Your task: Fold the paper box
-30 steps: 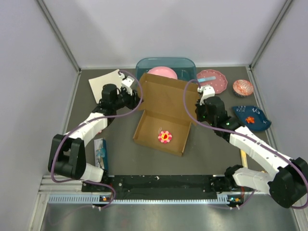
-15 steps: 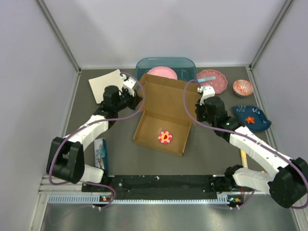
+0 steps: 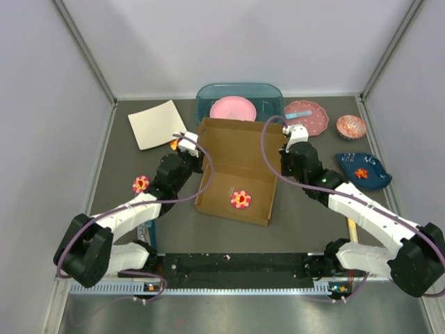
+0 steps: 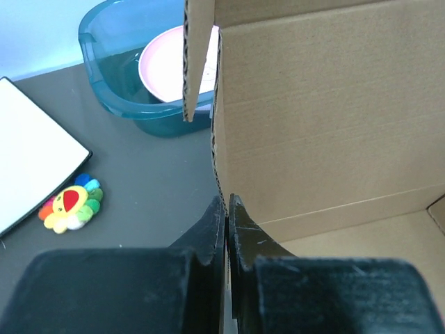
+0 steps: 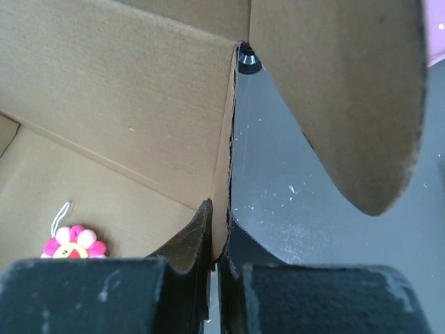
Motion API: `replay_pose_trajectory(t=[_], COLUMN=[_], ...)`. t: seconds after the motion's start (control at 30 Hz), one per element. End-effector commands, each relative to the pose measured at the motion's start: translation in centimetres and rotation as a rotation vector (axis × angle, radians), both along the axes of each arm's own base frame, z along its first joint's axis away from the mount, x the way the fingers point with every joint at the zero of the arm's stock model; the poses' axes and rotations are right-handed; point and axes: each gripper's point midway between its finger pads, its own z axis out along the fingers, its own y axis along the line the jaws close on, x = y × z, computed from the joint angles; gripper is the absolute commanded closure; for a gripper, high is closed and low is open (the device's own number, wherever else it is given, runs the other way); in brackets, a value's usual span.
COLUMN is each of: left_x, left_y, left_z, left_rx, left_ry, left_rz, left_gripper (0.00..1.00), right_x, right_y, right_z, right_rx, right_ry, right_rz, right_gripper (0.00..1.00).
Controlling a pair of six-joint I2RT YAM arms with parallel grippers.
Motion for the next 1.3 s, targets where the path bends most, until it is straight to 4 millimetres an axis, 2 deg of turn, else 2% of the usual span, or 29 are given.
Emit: replay_pose_trajectory(t=[0.0,0.23,0.53,0.83,1.27], left_x=[-0.6,-1.9,-3.8,-6.6,-9.7], left_y=[0.0,-1.2,-0.8,-1.6,-1.3], left_z=[-0.7,-0.7,-0.3,-1.2,-2.7], left_rx=[-0.086,-0.142,-0.207,-0.302,-0.385], left_ry=[0.021,0.020,-0.017,0.015,0.061], left_rz=[0.114,0.178,0.239,0.240,0.275], left_gripper=[1.00,1.00,1.00,1.00,1.00], right_x=[-1.2,-1.3,-2.3,-3.6,-5.9], right_y=[0.7,1.2,1.8,2.5,2.5], right_z=[-1.7,-1.7,-1.4,-2.9,-4.8], right_rx=[-0.022,0.022,0.070,0.128,0.157], right_ry=[0.080,0.077,0.024,0.024,0.035], right_rz=[0.003,-0.015,-0.010,-0.019,-0.035], right_gripper=[1.00,1.00,1.00,1.00,1.00])
